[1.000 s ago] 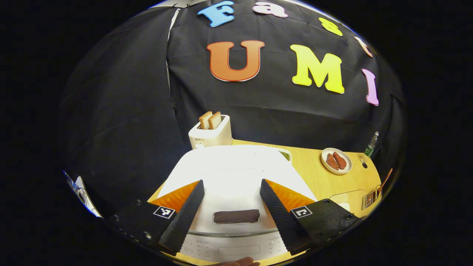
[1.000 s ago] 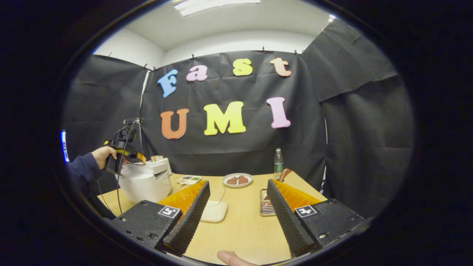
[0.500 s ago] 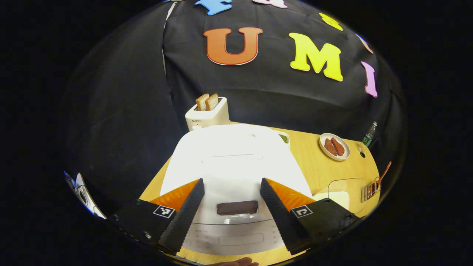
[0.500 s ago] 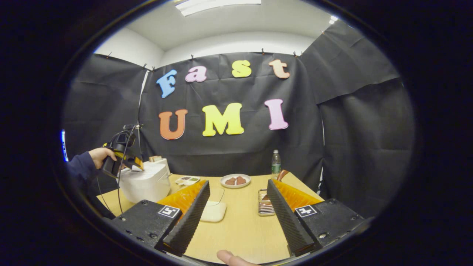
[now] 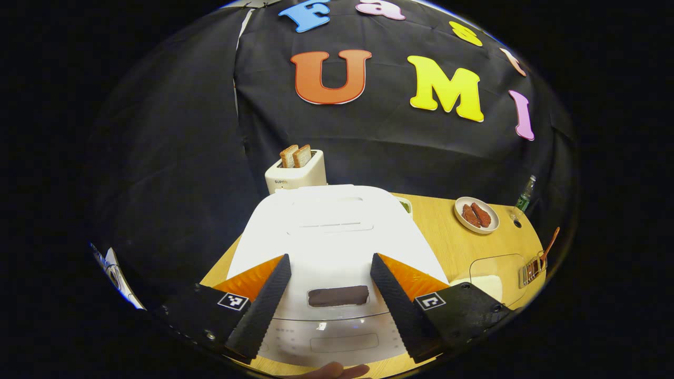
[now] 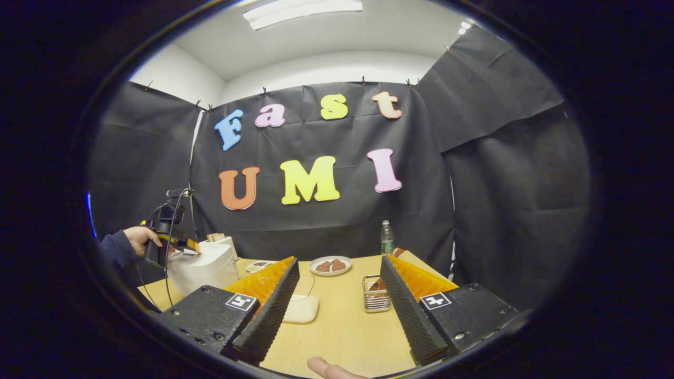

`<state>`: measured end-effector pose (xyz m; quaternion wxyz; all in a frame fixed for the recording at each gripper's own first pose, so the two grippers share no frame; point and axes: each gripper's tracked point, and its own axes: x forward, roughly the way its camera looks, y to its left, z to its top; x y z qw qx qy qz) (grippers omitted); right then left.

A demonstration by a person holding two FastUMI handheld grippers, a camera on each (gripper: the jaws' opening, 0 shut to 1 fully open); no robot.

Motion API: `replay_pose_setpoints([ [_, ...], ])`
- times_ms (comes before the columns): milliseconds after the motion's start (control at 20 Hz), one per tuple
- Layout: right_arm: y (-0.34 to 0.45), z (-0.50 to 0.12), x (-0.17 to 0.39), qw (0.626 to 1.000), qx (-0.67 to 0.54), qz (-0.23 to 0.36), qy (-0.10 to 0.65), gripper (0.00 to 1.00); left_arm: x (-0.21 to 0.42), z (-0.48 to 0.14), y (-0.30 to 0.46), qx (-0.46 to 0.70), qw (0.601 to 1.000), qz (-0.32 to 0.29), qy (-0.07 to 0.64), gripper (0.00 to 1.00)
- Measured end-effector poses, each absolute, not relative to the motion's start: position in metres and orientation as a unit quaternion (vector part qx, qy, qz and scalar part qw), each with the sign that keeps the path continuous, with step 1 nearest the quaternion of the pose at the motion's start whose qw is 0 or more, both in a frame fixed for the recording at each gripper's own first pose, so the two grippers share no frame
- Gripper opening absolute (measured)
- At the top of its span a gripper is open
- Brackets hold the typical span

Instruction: Close the left gripper, press the button to open the rice cooker; take a wooden spoon from the chopstick holder with the right hand, scoop a spoonful of rice and pour it into the rice cooker, then put the wooden spoon back into the chopstick holder.

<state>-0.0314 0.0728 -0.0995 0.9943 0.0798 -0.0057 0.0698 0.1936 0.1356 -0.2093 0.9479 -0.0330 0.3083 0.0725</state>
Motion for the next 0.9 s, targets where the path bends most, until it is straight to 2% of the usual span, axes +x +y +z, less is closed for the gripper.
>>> replay_pose_setpoints([
  [550,0.067,-0.102,-0.029,0.994,0.088,0.068,0.000,0.99,0.199,-0.210,0.137,-0.035,0.953,0.100,0.283,0.98],
  [600,0.064,-0.101,-0.030,0.994,0.088,0.066,-0.002,0.96,0.198,-0.209,0.137,-0.036,0.952,0.106,0.283,0.98],
  [750,0.060,-0.098,-0.030,0.994,0.093,0.063,-0.005,0.98,0.188,-0.201,0.129,-0.031,0.953,0.100,0.284,0.97],
  [900,0.053,-0.097,-0.027,0.994,0.096,0.060,-0.003,0.97,0.178,-0.176,0.124,-0.033,0.962,0.096,0.255,0.97],
])
